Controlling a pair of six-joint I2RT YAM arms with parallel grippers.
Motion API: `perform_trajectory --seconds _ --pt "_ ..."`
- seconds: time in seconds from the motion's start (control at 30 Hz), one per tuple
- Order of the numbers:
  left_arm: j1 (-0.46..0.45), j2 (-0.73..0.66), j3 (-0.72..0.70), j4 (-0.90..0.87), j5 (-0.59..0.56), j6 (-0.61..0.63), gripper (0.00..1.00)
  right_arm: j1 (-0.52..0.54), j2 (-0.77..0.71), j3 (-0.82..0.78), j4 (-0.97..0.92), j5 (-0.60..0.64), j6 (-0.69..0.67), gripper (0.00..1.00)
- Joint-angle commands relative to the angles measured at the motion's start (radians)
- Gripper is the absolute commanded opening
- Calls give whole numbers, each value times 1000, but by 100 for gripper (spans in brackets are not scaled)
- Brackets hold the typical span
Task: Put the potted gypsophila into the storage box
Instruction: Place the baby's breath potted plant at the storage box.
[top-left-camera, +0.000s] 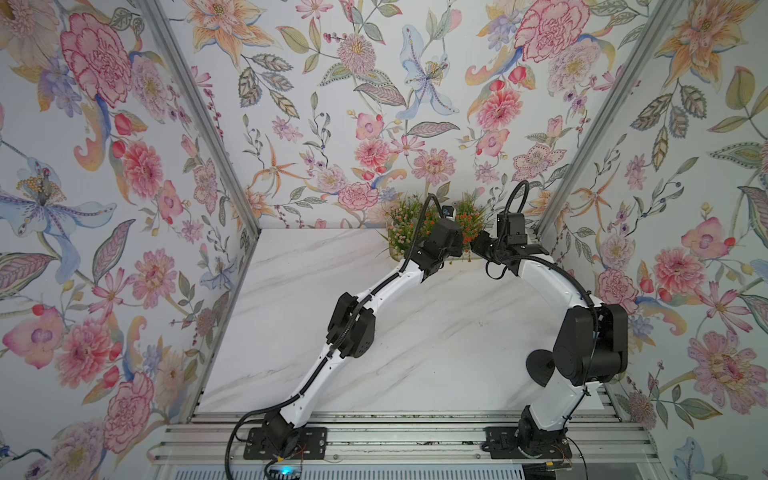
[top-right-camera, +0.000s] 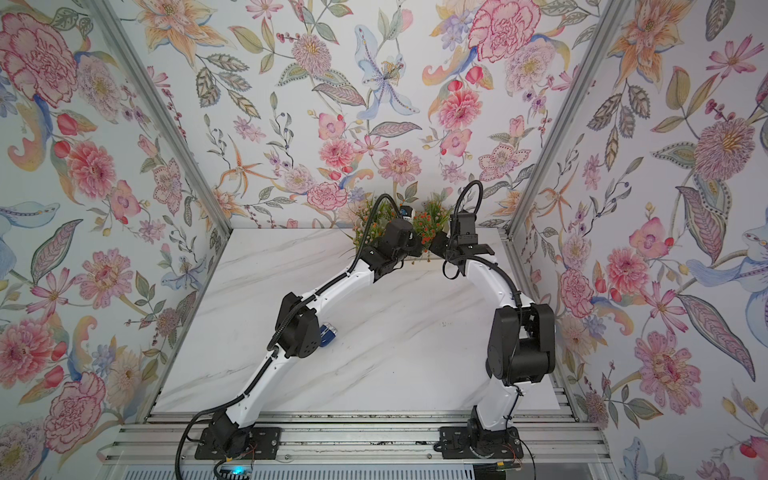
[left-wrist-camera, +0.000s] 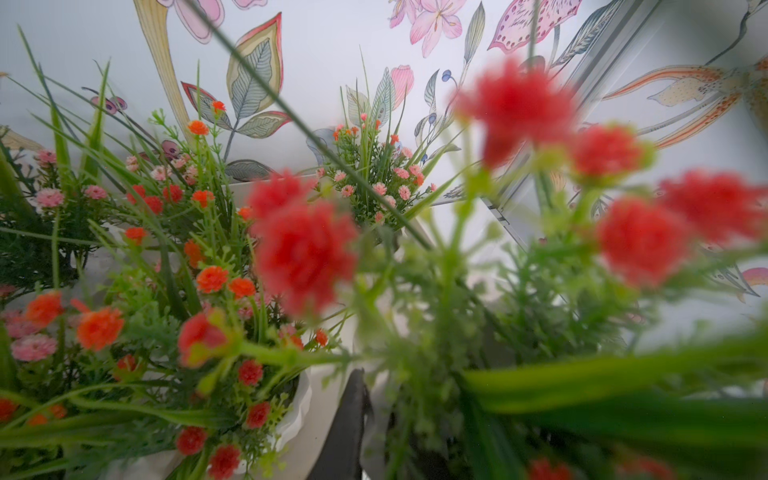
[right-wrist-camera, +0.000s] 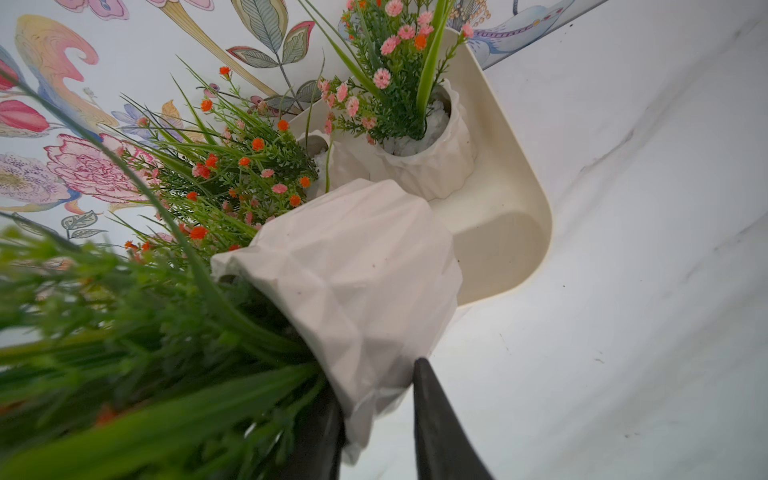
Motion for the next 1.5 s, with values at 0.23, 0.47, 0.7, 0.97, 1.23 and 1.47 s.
perform_trajectory --seconds 0.23,0.47,0.7,0.97,1.23,1.47 --pt "-15 -38 20 121 23 58 0 -4 46 39 -32 24 25 16" --pt "-17 -34 20 122 44 73 0 -2 65 56 -49 37 30 8" --pt "-17 -35 17 126 62 81 3 -1 83 73 -84 68 24 2" --pt "-12 -83 -48 156 31 105 38 -15 93 82 -86 87 7 0" --pt "20 -157 -150 159 -1 99 45 -40 156 145 -86 76 -8 0" --pt "55 -256 -280 200 -41 79 45 -53 216 237 -86 62 -14 0"
